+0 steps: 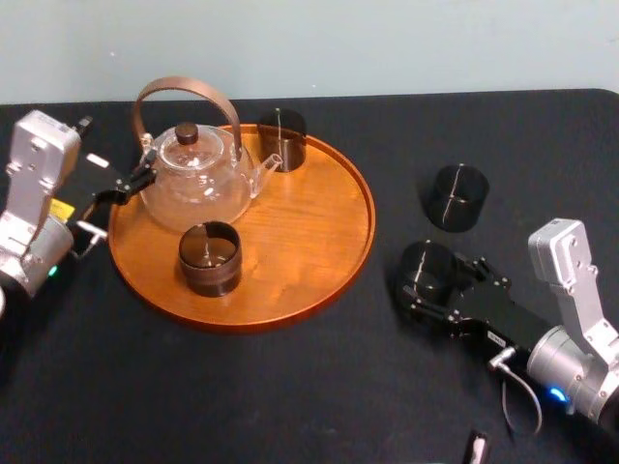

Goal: Pick up the glass from the table and place it on the tray.

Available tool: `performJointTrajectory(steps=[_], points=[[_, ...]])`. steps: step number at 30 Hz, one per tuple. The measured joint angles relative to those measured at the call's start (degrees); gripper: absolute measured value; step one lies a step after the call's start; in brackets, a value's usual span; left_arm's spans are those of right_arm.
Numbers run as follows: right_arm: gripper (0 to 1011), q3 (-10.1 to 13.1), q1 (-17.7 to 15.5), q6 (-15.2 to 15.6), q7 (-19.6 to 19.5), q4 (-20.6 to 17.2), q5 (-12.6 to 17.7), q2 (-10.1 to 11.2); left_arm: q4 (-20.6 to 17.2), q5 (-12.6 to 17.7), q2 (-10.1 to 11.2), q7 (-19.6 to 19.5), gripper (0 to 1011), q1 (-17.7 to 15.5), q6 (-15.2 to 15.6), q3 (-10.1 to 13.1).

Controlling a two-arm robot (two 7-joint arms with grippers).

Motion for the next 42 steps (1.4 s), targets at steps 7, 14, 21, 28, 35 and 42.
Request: performJointTrajectory(steps=[7,14,21,28,35,42], points=[[1002,0.1,2.1,-0.2,1.4,2.6,-1.1,-1.7,0.0,0.0,0.0,0.0,1001,0.0,0.0,0.0],[1002,0.0,4.1,-1.0,2.6,5.3,-1.7,-3.2,0.0,0.0,0.0,0.0,1001,0.0,0.0,0.0],[1002,-0.6,5.6,-2.1,4.3,7.6,-1.6,-4.2,0.0,0.0,0.0,0.0,1001,0.0,0.0,0.0],[1002,-0.5,5.4,-2.0,4.1,7.3,-1.6,-4.1,0.0,0.0,0.0,0.0,1001,0.0,0.0,0.0],[996,-0.4,5.3,-1.9,4.0,7.1,-1.5,-4.0,0.0,0.0,0.0,0.0,1001,0.0,0.0,0.0],[905,-0.4,5.2,-1.8,3.9,7.0,-1.5,-4.0,0.0,0.0,0.0,0.0,1001,0.0,0.0,0.0]])
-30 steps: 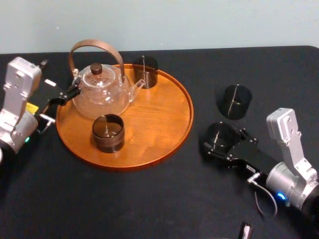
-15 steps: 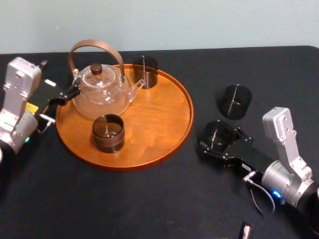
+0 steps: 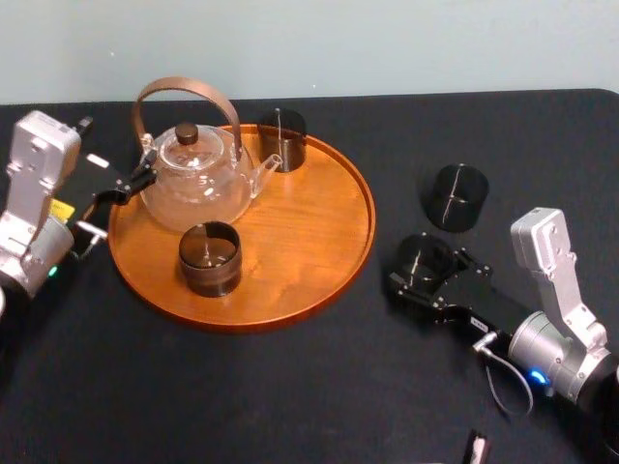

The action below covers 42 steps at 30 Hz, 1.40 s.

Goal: Pick up the glass from the table and place it on the tray.

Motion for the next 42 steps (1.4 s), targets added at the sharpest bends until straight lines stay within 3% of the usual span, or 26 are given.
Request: performJointTrajectory(steps=[25,42], points=[[905,-0.3,1.4,-0.2,1.6,-1.2,0.0,0.9,0.0,0.0,0.0,0.0,1001,0.0,0.0,0.0],[906,-3.1,6.7,1.6,2.4,-2.7,-2.1,0.2,0.0,0.0,0.0,0.0,1001,0.0,0.0,0.0]])
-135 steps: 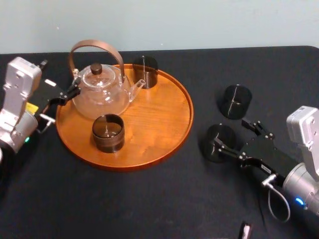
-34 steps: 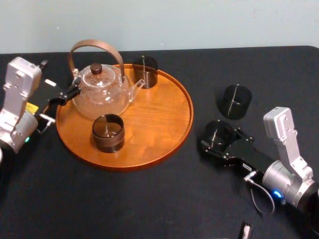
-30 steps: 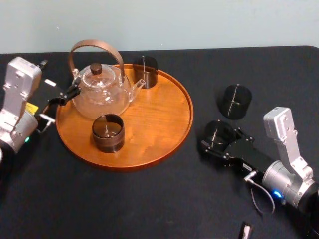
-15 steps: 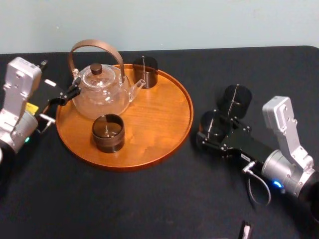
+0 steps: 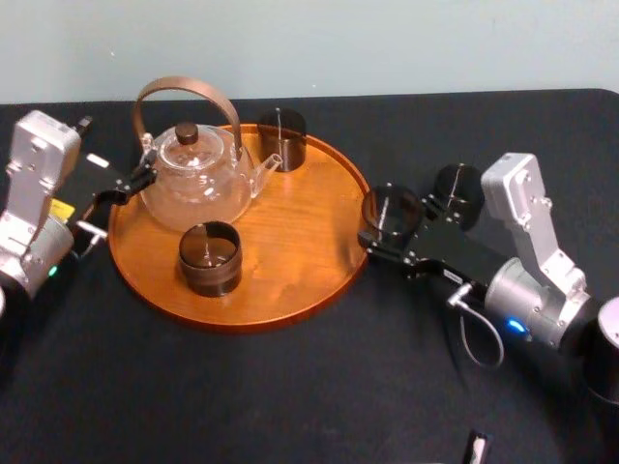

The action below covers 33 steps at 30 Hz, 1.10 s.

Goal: Pick up the glass from the table and place it on the tray.

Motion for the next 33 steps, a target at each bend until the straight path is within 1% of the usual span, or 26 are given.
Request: performJointTrajectory(steps=[6,9,13,33], points=[[906,-1.5,2.3,0.1,0.7,1.7,-0.3,-1.1,0.0,0.0,0.0,0.0,1001,0.0,0.0,0.0],[905,-2.7,3.8,0.1,1.3,3.0,-0.5,-1.8,0.0,0.0,0.0,0.0,1001,0.0,0.0,0.0],[905,-3.6,4.9,0.1,1.7,4.3,-0.5,-2.4,0.0,0.0,0.0,0.0,1001,0.0,0.0,0.0],[905,-6.2,8.6,-2.8,3.7,10.2,0.3,-4.5,0.0,0.0,0.0,0.0,1001,0.0,0.0,0.0]])
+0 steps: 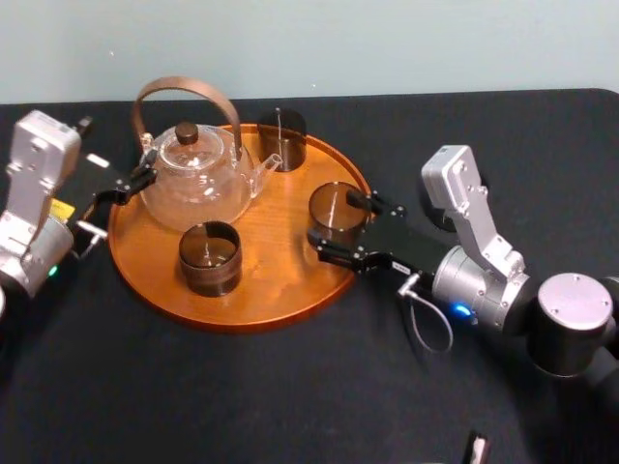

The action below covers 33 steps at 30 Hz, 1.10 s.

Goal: Pick up the glass from the table and place it on the tray.

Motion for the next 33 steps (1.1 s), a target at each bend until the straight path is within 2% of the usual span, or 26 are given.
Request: performJointTrajectory(steps=[15,25,33], points=[[905,-2.3,2.4,-1.4,1.2,4.1,-0.1,-1.9,0.0,0.0,0.0,0.0,1001,0.0,0.0,0.0],[905,-3.3,3.8,-2.5,2.3,7.6,0.2,-3.1,0.0,0.0,0.0,0.0,1001,0.0,0.0,0.0],[905,-3.5,4.1,-2.7,2.4,8.9,0.4,-3.7,0.0,0.0,0.0,0.0,1001,0.0,0.0,0.0]])
